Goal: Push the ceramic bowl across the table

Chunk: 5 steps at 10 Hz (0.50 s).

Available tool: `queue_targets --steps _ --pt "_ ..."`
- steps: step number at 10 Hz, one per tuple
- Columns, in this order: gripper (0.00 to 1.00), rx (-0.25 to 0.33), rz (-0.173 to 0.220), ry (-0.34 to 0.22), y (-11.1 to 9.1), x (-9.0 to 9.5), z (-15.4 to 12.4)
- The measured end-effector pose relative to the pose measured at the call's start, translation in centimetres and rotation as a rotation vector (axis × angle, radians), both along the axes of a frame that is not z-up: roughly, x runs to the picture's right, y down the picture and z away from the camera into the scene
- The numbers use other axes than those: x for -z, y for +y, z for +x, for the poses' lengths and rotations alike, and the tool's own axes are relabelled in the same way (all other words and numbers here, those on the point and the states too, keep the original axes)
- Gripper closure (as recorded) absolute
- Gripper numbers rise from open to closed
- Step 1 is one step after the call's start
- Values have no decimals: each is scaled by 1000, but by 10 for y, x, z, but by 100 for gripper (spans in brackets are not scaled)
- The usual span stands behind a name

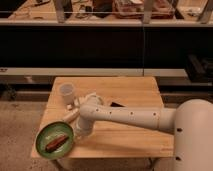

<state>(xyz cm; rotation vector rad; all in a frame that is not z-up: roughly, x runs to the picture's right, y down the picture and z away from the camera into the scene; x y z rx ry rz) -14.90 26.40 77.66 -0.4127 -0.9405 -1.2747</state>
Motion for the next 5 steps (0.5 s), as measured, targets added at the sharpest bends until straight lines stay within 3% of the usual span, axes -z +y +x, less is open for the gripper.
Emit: queue_targets --steps 2,4,5 --pt "97 -7 14 19 -6 -3 23" --pt "81 -19 46 102 -25 -4 84" --pt "80 -24 53 119 -30 -3 97"
